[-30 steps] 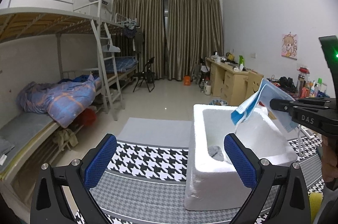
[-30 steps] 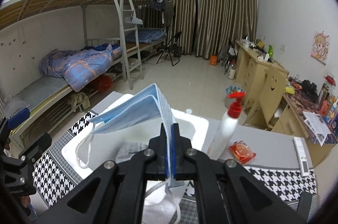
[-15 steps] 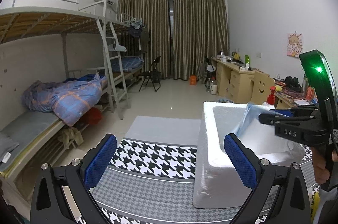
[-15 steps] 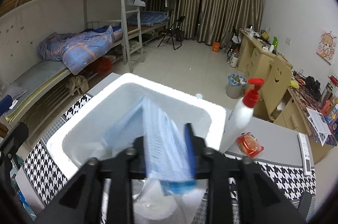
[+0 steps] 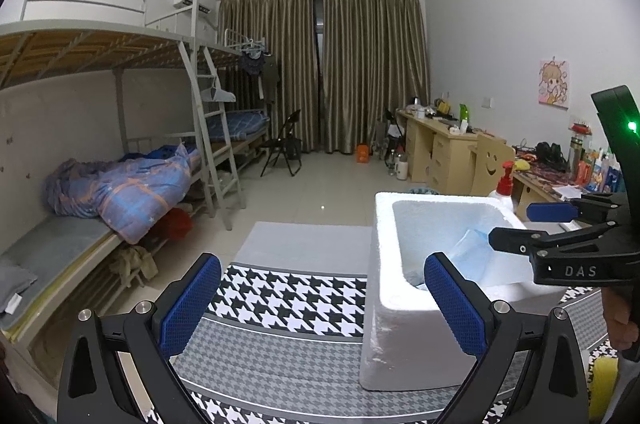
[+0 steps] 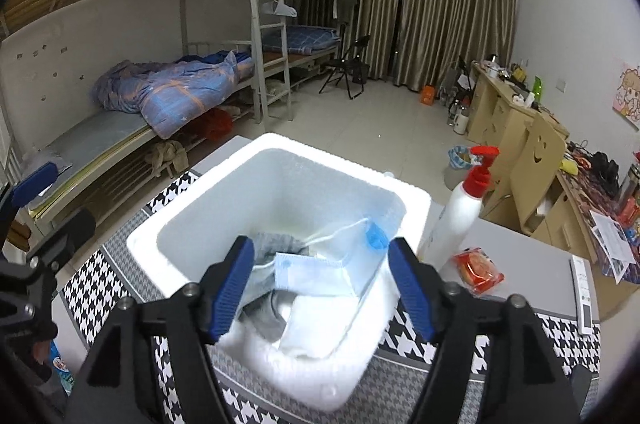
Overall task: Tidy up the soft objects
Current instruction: 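Lower the blue mask into the foam box and open the right gripper, then move both tools back from the foam box to the table items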
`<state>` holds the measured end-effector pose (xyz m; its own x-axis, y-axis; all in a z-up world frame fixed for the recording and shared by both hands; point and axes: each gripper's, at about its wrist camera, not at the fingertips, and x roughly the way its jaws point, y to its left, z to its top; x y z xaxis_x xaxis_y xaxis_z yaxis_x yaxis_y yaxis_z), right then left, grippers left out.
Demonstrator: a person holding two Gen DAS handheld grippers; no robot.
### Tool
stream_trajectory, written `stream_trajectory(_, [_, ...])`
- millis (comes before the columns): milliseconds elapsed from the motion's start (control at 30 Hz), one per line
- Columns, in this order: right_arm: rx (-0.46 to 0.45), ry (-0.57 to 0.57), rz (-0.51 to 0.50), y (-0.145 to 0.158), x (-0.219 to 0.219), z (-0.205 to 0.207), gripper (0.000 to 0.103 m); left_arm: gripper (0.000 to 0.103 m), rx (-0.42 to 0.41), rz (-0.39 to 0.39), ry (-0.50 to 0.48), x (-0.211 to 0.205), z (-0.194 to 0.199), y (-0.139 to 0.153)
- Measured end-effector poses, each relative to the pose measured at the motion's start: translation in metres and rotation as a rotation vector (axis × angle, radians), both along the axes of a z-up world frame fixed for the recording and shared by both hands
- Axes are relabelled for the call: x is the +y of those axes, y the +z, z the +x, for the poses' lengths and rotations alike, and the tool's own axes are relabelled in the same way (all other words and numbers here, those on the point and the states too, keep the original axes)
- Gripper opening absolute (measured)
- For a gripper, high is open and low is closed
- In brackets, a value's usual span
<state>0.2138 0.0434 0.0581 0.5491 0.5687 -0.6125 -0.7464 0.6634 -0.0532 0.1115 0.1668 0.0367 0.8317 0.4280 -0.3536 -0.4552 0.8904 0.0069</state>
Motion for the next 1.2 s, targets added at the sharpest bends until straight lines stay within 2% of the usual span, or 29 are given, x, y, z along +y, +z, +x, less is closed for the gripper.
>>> stream_trajectory(233, [-0.026, -0.01, 0.046, 0.01, -0.017, -0.009, 0.074, 0.102, -0.018, -0.003, -0.013, -0.009, -0.006, 0.005])
stream_trajectory(367, [-0.047, -0.013, 0.081, 0.014, -0.03, -0.014, 0.08, 0.102, -0.038, 0.001, -0.023, -0.014, -0.013, 0.01])
stream_trajectory(833, [-0.091, -0.044, 0.158, 0.028, -0.067, -0.039, 0.082, 0.102, -0.077, -0.01, -0.098, -0.041, -0.02, 0.022])
stream_trajectory(1200, [-0.184, -0.088, 0.218, 0.035, -0.104, -0.068, 0.09, 0.102, -0.123, -0.011, -0.179, -0.066, -0.024, 0.036])
